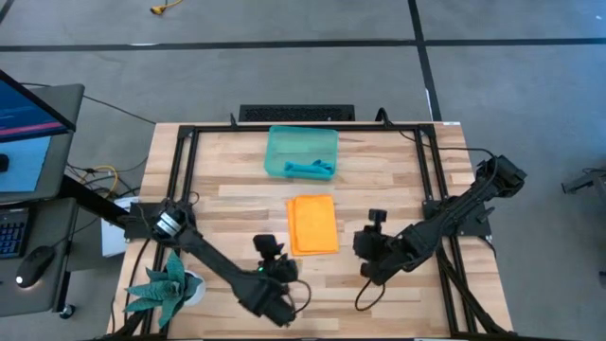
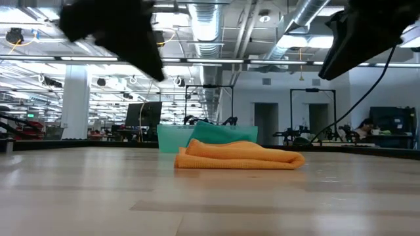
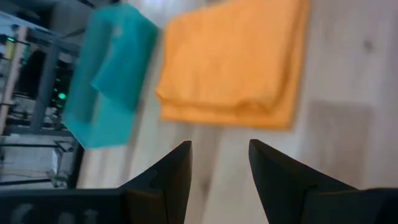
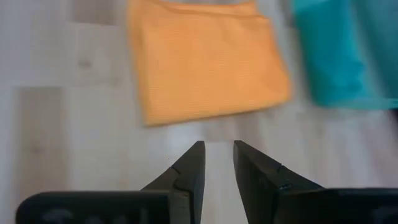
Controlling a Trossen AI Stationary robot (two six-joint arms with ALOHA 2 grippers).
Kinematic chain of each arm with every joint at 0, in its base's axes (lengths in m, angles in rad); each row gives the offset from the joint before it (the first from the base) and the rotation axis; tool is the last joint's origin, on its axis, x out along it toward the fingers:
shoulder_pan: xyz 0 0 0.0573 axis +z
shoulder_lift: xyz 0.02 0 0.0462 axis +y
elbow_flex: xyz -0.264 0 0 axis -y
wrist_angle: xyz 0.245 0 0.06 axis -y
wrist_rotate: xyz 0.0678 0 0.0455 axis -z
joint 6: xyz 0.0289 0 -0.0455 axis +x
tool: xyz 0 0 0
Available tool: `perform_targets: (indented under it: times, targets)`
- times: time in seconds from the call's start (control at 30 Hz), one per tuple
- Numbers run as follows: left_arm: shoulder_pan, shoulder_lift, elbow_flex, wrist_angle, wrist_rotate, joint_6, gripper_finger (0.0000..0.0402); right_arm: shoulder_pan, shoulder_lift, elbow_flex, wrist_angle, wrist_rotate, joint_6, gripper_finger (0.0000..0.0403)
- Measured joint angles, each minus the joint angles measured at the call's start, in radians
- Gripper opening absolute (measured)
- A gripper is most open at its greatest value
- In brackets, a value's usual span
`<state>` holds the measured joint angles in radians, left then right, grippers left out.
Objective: Roll microfiber towels into tight, uniform cylinder then place into a basket
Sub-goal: Fold the yellow microfiber cloth
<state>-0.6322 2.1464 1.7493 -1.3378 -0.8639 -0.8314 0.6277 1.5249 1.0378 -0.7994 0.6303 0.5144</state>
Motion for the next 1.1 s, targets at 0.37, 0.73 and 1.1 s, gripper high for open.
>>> perform_targets:
  times: [0.37,0.73,1.1]
  targets:
    - [-0.04,-0.002,-0.03,0.151,0.04,0.125,0.0153,0.005,0.0,0.0,0.15,-0.136,-0.04,0.0107]
    - [0.031,-0.141,-0.315,0.21,0.226,0.142,0.0153,0.027,0.0,0.0,0.154,-0.135,-0.072,0.0107]
    - [0.066,-0.507,-0.702,0.904,0.192,0.321,0.0153,0.004,0.0,0.0,0.156,-0.135,-0.071,0.0107]
